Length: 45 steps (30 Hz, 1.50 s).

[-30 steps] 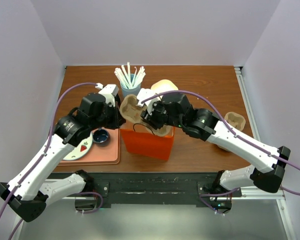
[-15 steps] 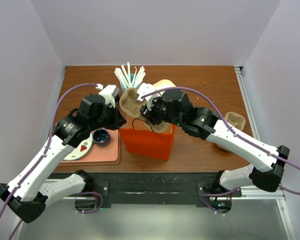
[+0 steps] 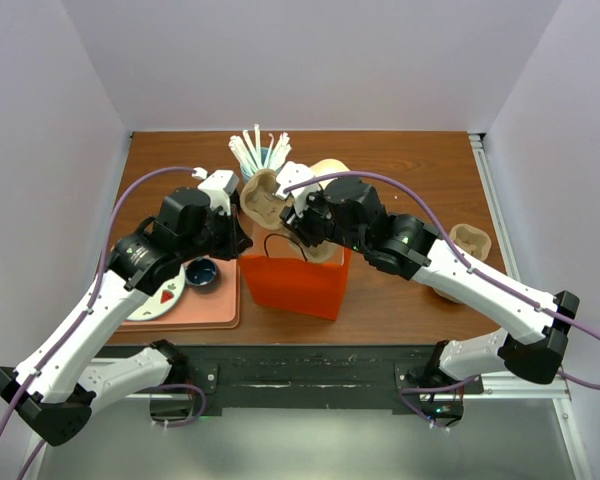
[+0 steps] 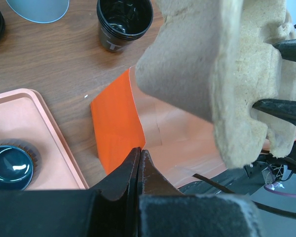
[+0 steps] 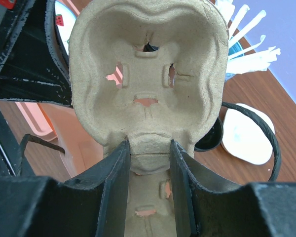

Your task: Pack the takeout coffee

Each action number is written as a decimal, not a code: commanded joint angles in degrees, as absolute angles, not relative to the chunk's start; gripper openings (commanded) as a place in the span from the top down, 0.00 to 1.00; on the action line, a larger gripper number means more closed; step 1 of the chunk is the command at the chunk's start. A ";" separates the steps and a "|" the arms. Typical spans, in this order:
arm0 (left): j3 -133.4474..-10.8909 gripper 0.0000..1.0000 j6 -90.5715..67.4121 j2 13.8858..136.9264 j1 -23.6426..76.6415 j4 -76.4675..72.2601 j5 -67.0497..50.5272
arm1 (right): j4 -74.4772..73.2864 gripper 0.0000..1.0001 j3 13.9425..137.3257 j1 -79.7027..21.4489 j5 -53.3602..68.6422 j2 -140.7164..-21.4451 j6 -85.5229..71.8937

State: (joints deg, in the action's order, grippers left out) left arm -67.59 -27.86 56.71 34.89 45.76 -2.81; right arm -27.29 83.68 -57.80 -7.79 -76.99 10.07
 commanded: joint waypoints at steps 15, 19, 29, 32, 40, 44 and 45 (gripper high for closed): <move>-66.36 1.00 -26.46 56.60 34.89 44.30 -3.25 | -23.20 0.81 87.89 -57.83 -11.87 -77.08 8.17; -66.36 1.00 -26.37 56.69 34.98 44.30 -3.43 | -23.99 0.81 88.86 -57.83 -11.69 -77.78 8.61; -68.38 1.00 -27.33 57.39 34.98 45.44 -2.90 | -28.55 0.81 81.13 -57.83 -4.31 -73.65 12.30; -69.34 1.00 -28.12 57.74 34.80 45.44 -3.43 | -32.68 0.82 81.12 -57.83 -3.43 -73.65 14.67; -71.45 1.00 -29.09 59.24 34.45 45.79 -4.30 | -41.92 0.82 82.53 -57.83 -0.18 -75.76 18.19; -71.72 1.00 -29.00 58.98 34.45 45.26 -5.36 | -44.03 0.82 82.71 -57.83 0.26 -77.86 18.81; -71.72 1.00 -28.83 58.97 34.37 45.18 -5.62 | -44.56 0.82 82.71 -57.83 0.00 -78.39 18.81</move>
State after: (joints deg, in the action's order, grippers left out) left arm -69.34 -28.45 59.16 34.87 45.69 -3.49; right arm -40.95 80.99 -57.78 -0.73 -76.64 16.99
